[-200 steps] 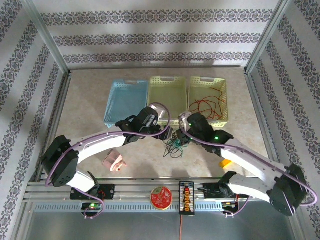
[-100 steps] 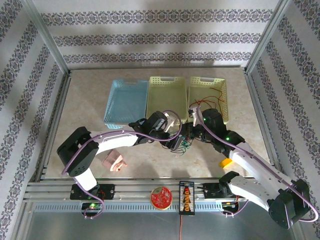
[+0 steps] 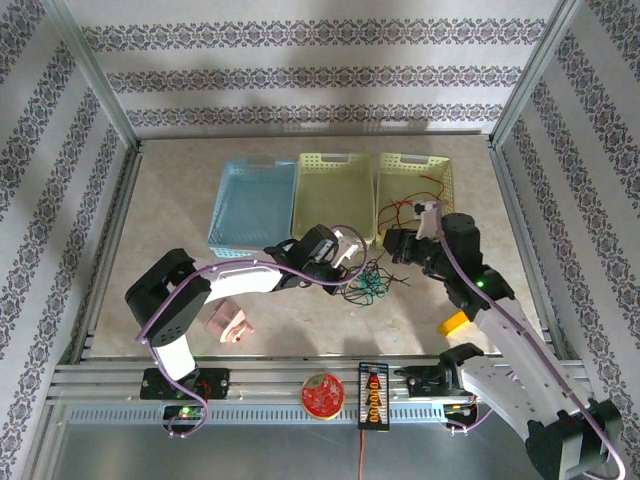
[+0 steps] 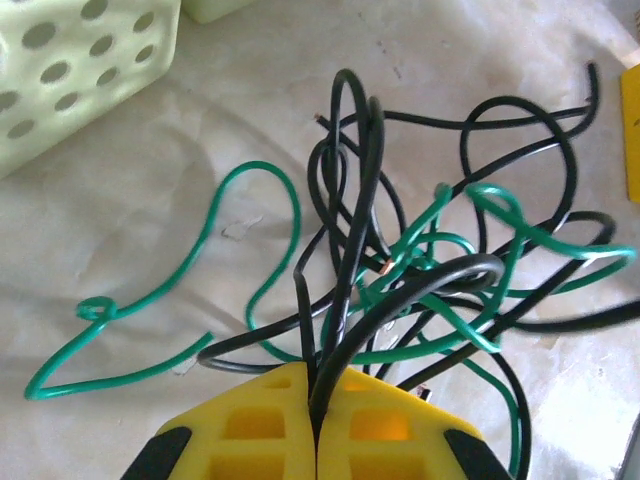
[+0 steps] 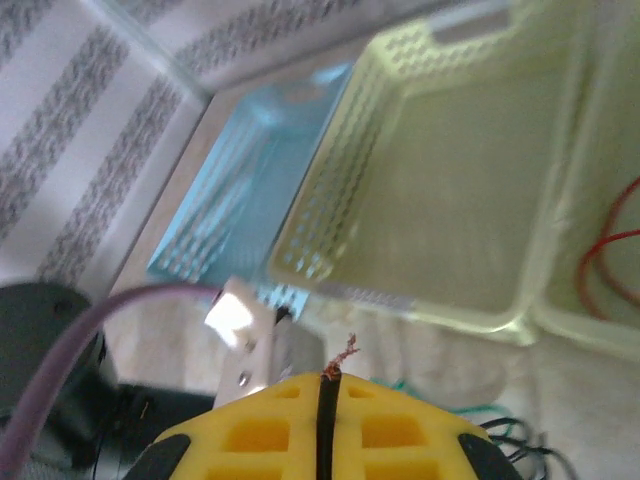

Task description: Untangle the cables

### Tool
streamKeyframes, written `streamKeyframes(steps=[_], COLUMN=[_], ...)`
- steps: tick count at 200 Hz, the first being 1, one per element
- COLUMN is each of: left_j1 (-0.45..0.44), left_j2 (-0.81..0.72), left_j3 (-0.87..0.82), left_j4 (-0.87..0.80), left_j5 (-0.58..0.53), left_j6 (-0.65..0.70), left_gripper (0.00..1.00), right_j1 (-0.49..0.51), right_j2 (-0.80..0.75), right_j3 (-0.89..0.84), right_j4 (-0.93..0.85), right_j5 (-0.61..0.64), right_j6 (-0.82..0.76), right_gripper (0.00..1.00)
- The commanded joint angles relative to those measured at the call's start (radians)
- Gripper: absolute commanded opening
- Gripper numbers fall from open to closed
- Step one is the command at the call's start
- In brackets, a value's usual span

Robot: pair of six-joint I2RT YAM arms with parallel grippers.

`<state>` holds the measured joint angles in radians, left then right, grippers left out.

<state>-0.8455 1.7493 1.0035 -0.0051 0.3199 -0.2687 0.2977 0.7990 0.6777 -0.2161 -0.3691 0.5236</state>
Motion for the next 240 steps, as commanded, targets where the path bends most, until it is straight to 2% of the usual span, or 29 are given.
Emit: streamKeyframes(steps=[1,63,122,209,240], left_j1=[-0.014,-0.014,-0.013,-0.012,-0.007], left_j2=[-0.038,-0.103,-0.128,-0.179,-0.211], left_j3=[-0.043,-0.139,-0.181,-0.212,-0.239], left_j4=[0.001,-0.024,-0.037,-0.073,-0.088], left_j5=[-0.032,-0.071,-0.113,-0.197,-0.269], left_j6=[0.002,-0.018,-0.027,-0.015,-0.025], left_gripper=[0.0,0.0,0.0,0.0,0.0], right_j1=[-0.048,-0.107,-0.121,-0.131,-0.141], right_j2=[-0.069,-0.185,-0.225,-0.221,-0.218], right_j3=[0.017,0.099,0.203,0.297,0.323], right_j4=[-0.029,-0.143,-0.165,-0.177,-0.158], right_j5=[0.152,0.562,0.826,0.965,1.044], right_j6=[0.02,-0.034,-0.167,-0.288,-0.339], right_gripper=[0.07,0.07,0.07,0.07,0.06])
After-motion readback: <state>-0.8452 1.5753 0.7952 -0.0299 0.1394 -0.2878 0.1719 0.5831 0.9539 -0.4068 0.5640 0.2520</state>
